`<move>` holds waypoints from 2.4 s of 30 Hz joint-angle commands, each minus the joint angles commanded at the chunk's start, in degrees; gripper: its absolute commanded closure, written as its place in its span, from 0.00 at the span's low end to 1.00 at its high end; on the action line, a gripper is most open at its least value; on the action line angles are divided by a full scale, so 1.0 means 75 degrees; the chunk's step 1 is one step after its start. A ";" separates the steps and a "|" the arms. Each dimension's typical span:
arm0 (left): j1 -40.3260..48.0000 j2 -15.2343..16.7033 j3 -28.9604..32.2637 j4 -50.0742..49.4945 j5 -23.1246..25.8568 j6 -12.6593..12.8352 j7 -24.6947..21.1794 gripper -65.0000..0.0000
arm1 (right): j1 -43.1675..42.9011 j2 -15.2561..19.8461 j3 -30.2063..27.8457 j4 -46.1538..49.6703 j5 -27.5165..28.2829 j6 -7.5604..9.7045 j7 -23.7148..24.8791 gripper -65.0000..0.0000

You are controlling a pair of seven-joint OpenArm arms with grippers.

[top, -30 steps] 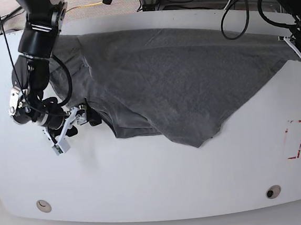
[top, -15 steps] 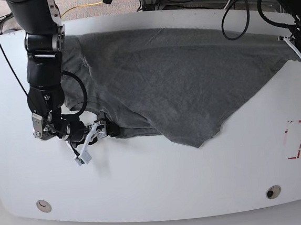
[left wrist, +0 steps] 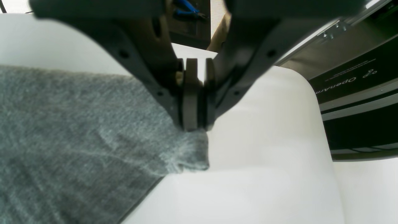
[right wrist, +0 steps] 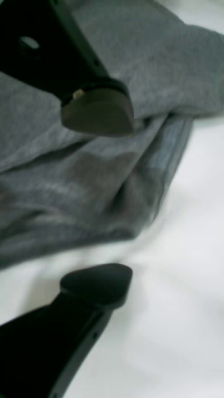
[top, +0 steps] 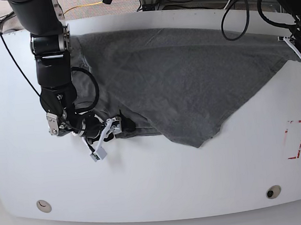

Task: Fold the T-shirt properly
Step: 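Reach the right gripper down and pinch the shirt's side edge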

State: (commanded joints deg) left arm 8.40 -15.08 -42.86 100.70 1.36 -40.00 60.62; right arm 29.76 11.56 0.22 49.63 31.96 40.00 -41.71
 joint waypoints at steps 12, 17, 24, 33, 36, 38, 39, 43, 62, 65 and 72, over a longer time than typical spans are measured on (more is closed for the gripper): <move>-0.0012 0.0000 0.0012 -0.0012 0.0000 0.0000 0.0000 1.00 | -0.0035 -0.0082 0.0000 -0.0023 -0.0012 0.0000 0.0516 0.77; -0.0176 -0.0012 0.0035 -0.0012 0.0012 0.0000 0.0000 1.00 | -0.0082 -0.0035 -0.0012 -0.0023 -0.0199 0.0000 0.0481 1.00; -0.0270 -0.0012 0.0035 -0.0035 0.0023 0.0000 0.0000 1.00 | -0.0363 -0.0094 0.0035 0.0035 -0.1512 0.0000 0.0516 1.00; -0.0270 -0.0012 0.0047 -0.0035 0.0023 0.0000 0.0000 1.00 | -0.0434 -0.0023 0.0047 0.0035 -0.1582 0.0000 0.0574 0.44; -0.0270 -0.0012 0.0047 -0.0035 0.0023 0.0000 0.0000 1.00 | -0.0434 -0.0012 0.0047 0.0012 -0.1582 0.0000 0.0727 0.40; -0.0270 -0.0012 0.0047 -0.0035 0.0023 0.0000 0.0000 1.00 | -0.0434 0.0000 0.0047 -0.0012 -0.1582 0.0000 0.0762 0.40; -0.0270 -0.0012 0.0047 -0.0035 0.0023 0.0000 0.0000 1.00 | -0.0422 0.0012 0.0047 -0.0012 -0.1582 0.0000 0.0762 0.40; -0.0270 -0.0012 0.0047 -0.0035 0.0023 0.0000 0.0000 1.00 | -0.0434 0.0035 0.0047 0.0000 -0.1582 0.0000 0.0750 0.40; -0.0270 -0.0012 0.0047 -0.0035 0.0023 0.0000 0.0000 1.00 | -0.0844 0.0692 0.0035 0.2192 -0.3012 0.0000 0.0973 0.38; -0.0270 -0.0012 0.0047 -0.0035 0.0023 0.0000 0.0000 1.00 | -0.0867 0.0785 0.0047 0.2168 -0.3001 0.0000 0.0973 0.38; -0.0281 -0.0012 0.0152 -0.0035 0.0023 0.0000 0.0000 1.00 | -0.0996 0.0715 0.0047 0.1559 -0.2063 0.0000 0.0926 0.38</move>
State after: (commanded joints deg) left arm 6.29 -15.16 -41.71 100.44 1.54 -40.00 60.62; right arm 22.29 16.92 0.57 61.32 16.48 40.00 -34.77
